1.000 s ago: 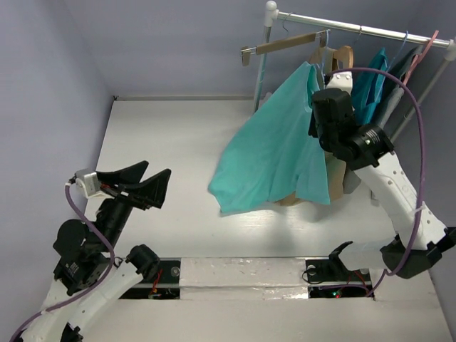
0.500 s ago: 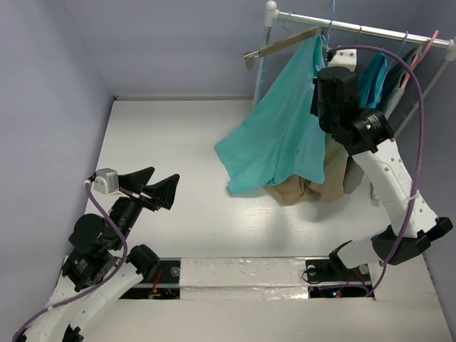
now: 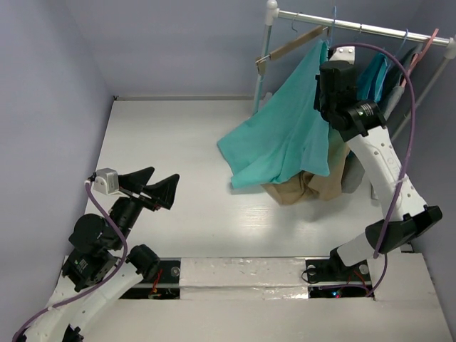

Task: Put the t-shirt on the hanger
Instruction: Place the hanger at the clothesline, then reset both arms

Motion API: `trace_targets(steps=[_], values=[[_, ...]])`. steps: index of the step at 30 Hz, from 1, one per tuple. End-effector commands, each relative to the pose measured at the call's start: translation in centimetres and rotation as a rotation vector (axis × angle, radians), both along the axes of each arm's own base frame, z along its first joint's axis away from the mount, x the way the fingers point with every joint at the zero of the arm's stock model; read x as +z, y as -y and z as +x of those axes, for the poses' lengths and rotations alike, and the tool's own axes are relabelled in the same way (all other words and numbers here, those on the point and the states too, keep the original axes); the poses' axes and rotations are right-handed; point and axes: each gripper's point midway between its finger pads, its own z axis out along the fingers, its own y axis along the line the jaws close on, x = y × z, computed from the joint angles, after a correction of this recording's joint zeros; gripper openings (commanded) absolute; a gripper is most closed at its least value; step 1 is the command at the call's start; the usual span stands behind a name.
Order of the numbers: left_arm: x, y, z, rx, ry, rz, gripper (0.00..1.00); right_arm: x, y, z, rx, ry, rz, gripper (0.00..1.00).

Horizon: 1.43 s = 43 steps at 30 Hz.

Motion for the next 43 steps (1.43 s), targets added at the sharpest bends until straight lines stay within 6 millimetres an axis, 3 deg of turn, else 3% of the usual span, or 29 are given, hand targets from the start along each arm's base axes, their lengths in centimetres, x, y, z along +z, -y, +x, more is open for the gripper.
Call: trace_targets(steps=[1, 5, 7, 8, 9, 10, 11, 16, 17, 19, 23, 24, 26, 27, 29, 31, 34, 38, 43], values=[[0.5, -0.1, 0.3, 0.015, 0.019, -0.002, 0.99, 1.2, -0.8, 1.3, 0.029, 0.076, 0.043, 0.0], [0.5, -0.3, 0.4, 0.025, 0.02, -0.003, 0.99, -0.6, -2.0, 1.1, 0.078, 0.054, 0.092, 0.0], [0.4, -0.4, 0.5, 0.031, 0.017, -0.002, 0.99, -1.2, -2.2, 0.3, 0.091, 0.048, 0.124, 0.14], [0.4, -0.4, 0.5, 0.032, 0.015, -0.001, 0.99, -1.2, -2.1, 0.0, 0.089, 0.053, 0.135, 0.28], [0.3, -0.3, 0.6, 0.032, 0.013, 0.001, 0.99, -1.1, -2.1, -0.4, 0.089, 0.063, 0.148, 0.67], [0.3, -0.2, 0.7, 0.034, 0.01, 0.005, 0.99, -0.4, -1.8, -1.3, 0.093, 0.095, 0.164, 0.97], [0.2, -0.2, 0.8, 0.037, 0.006, 0.007, 0.98, 0.0, -1.7, -1.8, 0.1, 0.112, 0.176, 1.0], [-0.2, -0.7, 1.4, 0.079, -0.013, 0.017, 0.99, 4.2, -1.5, -5.9, 0.18, 0.27, 0.277, 1.0], [-0.2, -0.9, 1.5, 0.091, -0.014, 0.016, 0.99, 5.0, -1.1, -7.5, 0.198, 0.306, 0.298, 1.0], [-0.3, -1.1, 1.7, 0.104, -0.017, 0.018, 0.99, 5.8, -1.7, -9.1, 0.256, 0.341, 0.351, 1.0], [-0.4, -1.6, 2.2, 0.14, -0.027, 0.023, 0.99, 8.3, -4.2, -14.0, 0.506, 0.503, 0.467, 1.0], [-0.3, -1.6, 2.3, 0.143, -0.028, 0.022, 0.99, 9.6, -4.8, -16.7, 0.606, 0.6, 0.499, 1.0], [-0.3, -1.6, 2.4, 0.148, -0.03, 0.024, 0.99, 11.0, -4.8, -19.6, 0.685, 0.704, 0.526, 1.0], [0.2, -1.7, 2.4, 0.154, -0.025, 0.02, 0.99, 11.5, -4.2, -22.2, 0.72, 0.778, 0.547, 1.0], [0.8, -1.9, 2.5, 0.165, -0.021, 0.017, 0.99, 13.4, -3.1, -25.1, 0.745, 0.913, 0.556, 1.0], [2.5, -2.4, 2.3, 0.18, 0.016, 0.003, 0.99, 14.7, -1.2, -28.7, 0.739, 1.053, 0.562, 1.0], [6.5, -3.6, 1.6, 0.212, 0.096, -0.02, 0.99, 15.0, 0.7, -31.7, 0.717, 1.157, 0.546, 1.0], [10.3, -4.7, 0.7, 0.236, 0.178, -0.082, 0.99, 14.2, 2.0, -32.2, 0.657, 1.179, 0.517, 1.0], [8.8, -3.2, 2.0, 0.213, 0.147, -0.076, 0.99, 12.1, 1.5, -29.5, 0.611, 1.054, 0.481, 1.0]])
